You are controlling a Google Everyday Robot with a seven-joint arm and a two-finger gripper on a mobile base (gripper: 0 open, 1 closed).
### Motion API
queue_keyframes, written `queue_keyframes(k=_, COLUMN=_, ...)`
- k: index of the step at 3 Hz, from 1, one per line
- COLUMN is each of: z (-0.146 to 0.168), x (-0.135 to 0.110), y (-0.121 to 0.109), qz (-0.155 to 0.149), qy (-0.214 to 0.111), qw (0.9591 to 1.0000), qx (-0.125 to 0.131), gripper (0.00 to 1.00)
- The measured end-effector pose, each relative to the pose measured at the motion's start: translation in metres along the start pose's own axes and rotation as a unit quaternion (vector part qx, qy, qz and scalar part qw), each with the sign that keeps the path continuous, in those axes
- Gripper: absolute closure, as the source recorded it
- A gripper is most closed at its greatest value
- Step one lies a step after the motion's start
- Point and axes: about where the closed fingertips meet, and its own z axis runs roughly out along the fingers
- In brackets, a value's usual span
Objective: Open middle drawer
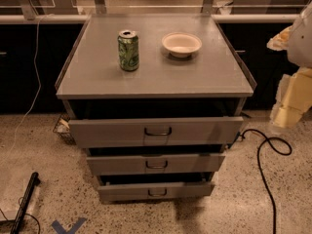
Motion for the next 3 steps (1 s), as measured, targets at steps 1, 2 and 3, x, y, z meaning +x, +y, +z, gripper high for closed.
queue_keyframes(k=1, z=0.0, x=0.0, y=0.0, qz=0.0, qy=0.0, qw=1.0, qx=0.0, gripper=0.0)
queue_keyframes(k=2, z=0.0, x=0.015, y=0.011, qz=0.008, qy=-0.012, qw=0.9999, qx=0.005, gripper=0.0)
queue_keyframes(k=3, z=0.018, x=0.044, y=0.037, qz=0.034, qy=-0.046, qw=0.9984, qx=-0.008, gripper=0.0)
